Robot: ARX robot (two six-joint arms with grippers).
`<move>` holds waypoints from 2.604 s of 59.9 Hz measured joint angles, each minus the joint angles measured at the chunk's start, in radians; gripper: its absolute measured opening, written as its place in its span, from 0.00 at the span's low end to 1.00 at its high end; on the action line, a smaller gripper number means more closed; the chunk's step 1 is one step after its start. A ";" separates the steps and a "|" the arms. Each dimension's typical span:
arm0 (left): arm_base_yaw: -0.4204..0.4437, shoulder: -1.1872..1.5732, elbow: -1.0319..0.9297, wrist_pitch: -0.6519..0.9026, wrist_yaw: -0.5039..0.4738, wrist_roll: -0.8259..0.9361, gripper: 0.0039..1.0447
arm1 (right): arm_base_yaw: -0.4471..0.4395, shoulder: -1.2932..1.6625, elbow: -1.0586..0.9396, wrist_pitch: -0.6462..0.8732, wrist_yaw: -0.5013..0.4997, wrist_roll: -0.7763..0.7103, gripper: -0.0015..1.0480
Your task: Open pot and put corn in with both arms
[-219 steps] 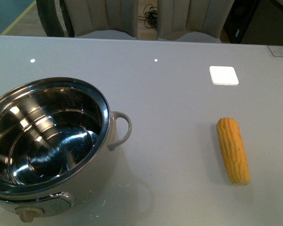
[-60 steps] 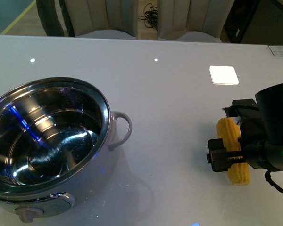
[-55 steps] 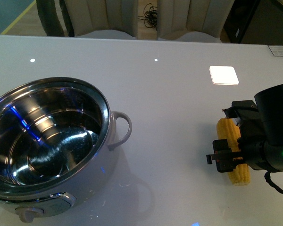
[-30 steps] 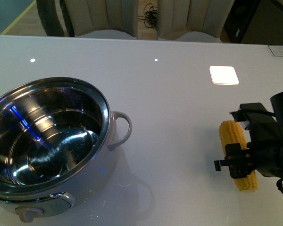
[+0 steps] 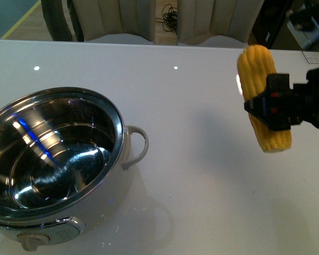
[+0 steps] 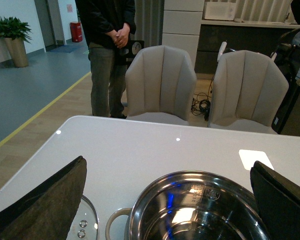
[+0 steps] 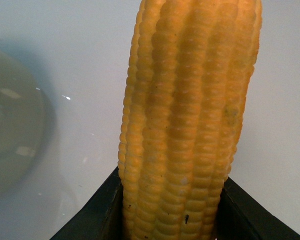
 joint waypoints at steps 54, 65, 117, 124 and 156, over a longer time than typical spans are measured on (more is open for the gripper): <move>0.000 0.000 0.000 0.000 0.000 0.000 0.93 | 0.297 0.235 0.325 -0.054 -0.007 0.272 0.44; 0.000 0.000 0.000 0.000 0.000 0.000 0.93 | 0.305 0.294 0.393 -0.075 -0.018 0.330 0.45; 0.000 0.000 0.000 0.000 0.000 0.000 0.93 | 0.398 0.433 0.603 -0.154 -0.044 0.469 0.47; 0.000 0.000 0.000 0.000 0.000 0.000 0.93 | 0.412 0.464 0.617 -0.166 -0.045 0.473 0.47; 0.000 0.000 0.000 0.000 0.000 0.000 0.93 | 0.444 0.542 0.665 -0.215 -0.034 0.457 0.51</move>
